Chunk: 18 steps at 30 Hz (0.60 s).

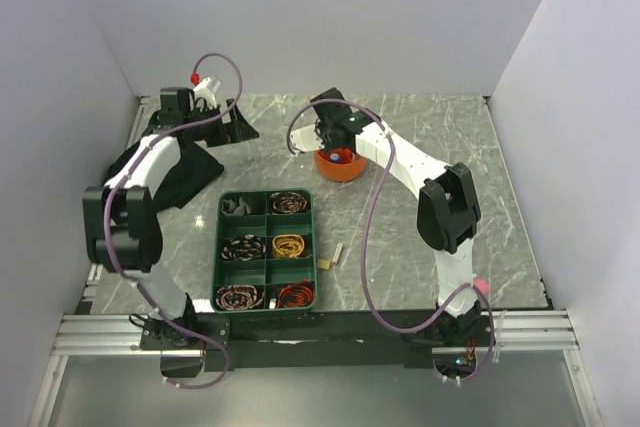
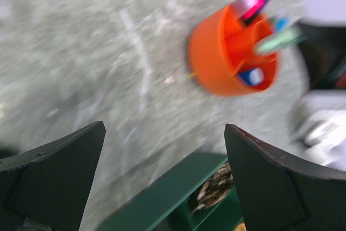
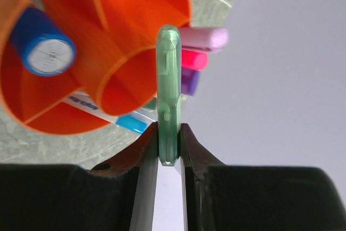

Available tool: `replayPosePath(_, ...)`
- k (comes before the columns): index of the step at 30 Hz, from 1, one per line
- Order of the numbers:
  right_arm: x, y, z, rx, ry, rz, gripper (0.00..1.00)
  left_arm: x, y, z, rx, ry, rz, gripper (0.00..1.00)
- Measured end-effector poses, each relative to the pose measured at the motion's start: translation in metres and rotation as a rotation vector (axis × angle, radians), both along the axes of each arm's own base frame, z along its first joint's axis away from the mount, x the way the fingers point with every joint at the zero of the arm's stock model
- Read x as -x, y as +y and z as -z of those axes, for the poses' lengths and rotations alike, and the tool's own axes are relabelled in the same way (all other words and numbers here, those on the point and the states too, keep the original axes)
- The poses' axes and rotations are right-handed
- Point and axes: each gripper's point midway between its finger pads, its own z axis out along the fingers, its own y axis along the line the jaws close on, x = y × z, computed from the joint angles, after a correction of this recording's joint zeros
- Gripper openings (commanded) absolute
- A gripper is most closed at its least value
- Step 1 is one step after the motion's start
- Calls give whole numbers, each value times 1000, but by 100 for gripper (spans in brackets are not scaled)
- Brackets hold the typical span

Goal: Sort the stationery into containers
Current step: Place the pen in the storage box.

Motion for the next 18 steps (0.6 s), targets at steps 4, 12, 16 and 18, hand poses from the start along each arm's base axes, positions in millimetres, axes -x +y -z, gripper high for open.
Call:
replayPosePath(4,4,-1,11,48,9,-22,5,-28,-18,3,127,44,44,99)
replayPosePath(12,-5,-3,7,97,-34,-34,6,-32,-29,8,204,94,72,100)
replayPosePath(16,-12,3,14,114,-47,-40,7,-22,-31,7,215,96,79,100)
replayPosePath(18,-14,4,15,120,-54,-44,7,-19,-31,7,215,99,79,100)
